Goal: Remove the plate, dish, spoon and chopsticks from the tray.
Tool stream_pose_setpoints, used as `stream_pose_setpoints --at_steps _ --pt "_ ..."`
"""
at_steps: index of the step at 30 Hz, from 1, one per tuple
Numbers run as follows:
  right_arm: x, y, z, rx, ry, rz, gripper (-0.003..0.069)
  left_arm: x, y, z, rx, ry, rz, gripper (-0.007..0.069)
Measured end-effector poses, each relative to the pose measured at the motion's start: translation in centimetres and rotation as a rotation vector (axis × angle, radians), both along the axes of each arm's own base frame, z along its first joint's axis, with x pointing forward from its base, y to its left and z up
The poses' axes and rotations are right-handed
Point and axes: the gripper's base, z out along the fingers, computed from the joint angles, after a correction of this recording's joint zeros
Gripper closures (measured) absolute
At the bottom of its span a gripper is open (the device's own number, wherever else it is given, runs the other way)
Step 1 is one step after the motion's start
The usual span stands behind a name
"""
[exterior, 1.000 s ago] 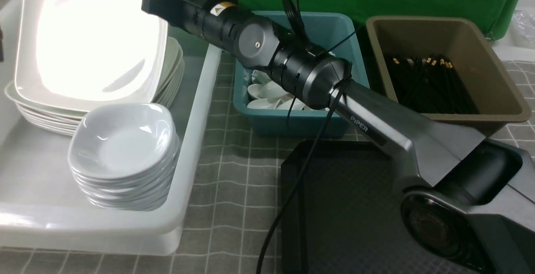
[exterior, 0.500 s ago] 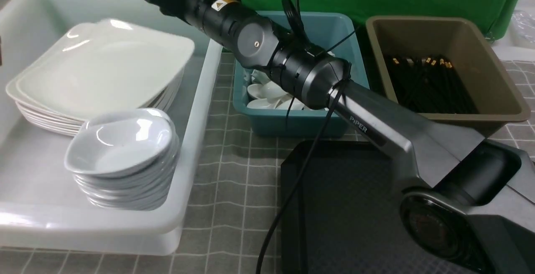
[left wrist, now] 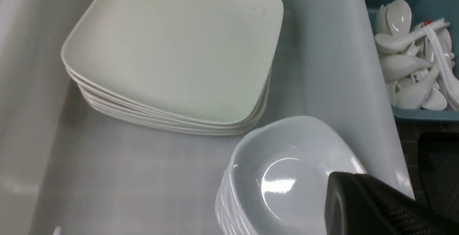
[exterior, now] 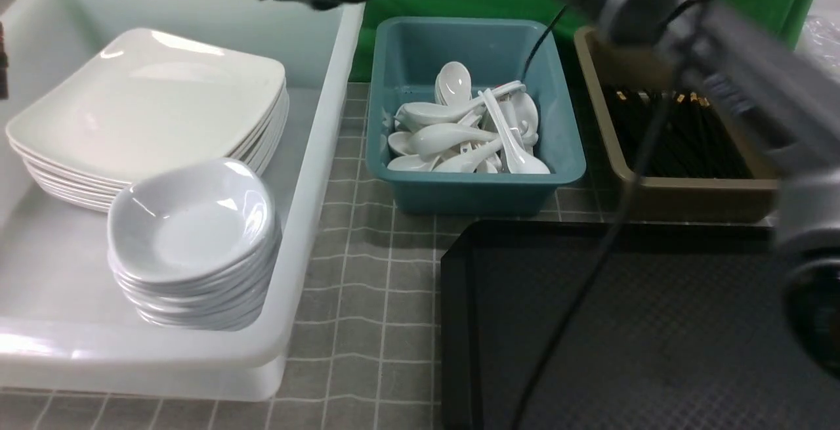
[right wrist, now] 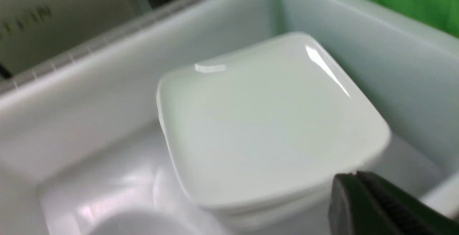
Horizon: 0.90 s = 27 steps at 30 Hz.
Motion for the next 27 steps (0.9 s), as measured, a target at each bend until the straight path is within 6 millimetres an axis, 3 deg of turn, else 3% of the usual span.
stream_pose_setpoints --at_steps 1,2,5,6,8,10,13,15,18,20,21,24,26,27 --pt "-1.2 -1.5 1.3 -0.086 0.017 -0.007 0.0632 0.3 -0.3 -0.2 0.011 0.008 -0.036 0.0621" --pt "-1.3 -1.7 1.7 -0.082 0.011 -0.009 0.0632 0.3 -0.4 -0.2 0.012 0.007 -0.043 0.0621" --pt "-4.4 -6.4 5.7 -0.252 0.013 -0.108 0.0632 0.9 -2.0 -0.6 0.012 0.013 -0.178 0.0621" --pt "-4.8 -6.8 6.3 -0.247 0.006 -0.119 0.0632 0.9 -2.1 -0.5 0.012 0.011 -0.189 0.0621" --pt "-7.2 -9.9 9.6 -0.227 -0.054 -0.204 0.0632 0.8 -3.5 -0.6 0.014 0.011 -0.276 0.0621" --pt "-8.6 -11.3 10.8 -0.216 -0.063 -0.247 0.0632 0.7 -4.0 -0.6 0.016 0.007 -0.308 0.0621" --pt "-13.2 -15.2 13.3 -0.181 -0.089 -0.317 0.0633 0.5 -5.2 -0.5 0.022 -0.008 -0.37 0.0621" --pt "-14.9 -16.7 13.7 -0.174 -0.088 -0.348 0.0634 0.3 -5.7 -0.5 0.033 -0.014 -0.403 0.0621" --pt "-19.5 -20.8 12.9 -0.154 -0.088 -0.436 0.0634 0.0 -6.6 -0.5 0.04 -0.021 -0.46 0.0621" --pt "-20.9 -22.0 12.3 -0.134 -0.101 -0.463 0.0634 0.0 -6.9 -0.5 0.042 -0.024 -0.476 0.0621" --pt "-23.4 -24.2 10.7 -0.089 -0.137 -0.51 0.0634 -0.2 -7.4 -0.4 0.041 -0.032 -0.503 0.0621" --pt "-25.8 -26.3 7.9 0.002 -0.19 -0.564 0.0634 -0.3 -7.9 -0.3 0.028 -0.043 -0.525 0.0621" --pt "-30.0 -29.7 4.3 0.184 -0.334 -0.613 0.0634 -0.6 -8.6 -0.2 0.021 -0.052 -0.566 0.0621" --pt "-30.8 -30.3 3.0 0.239 -0.37 -0.615 0.0634 -0.7 -8.7 -0.2 0.022 -0.053 -0.575 0.0621"
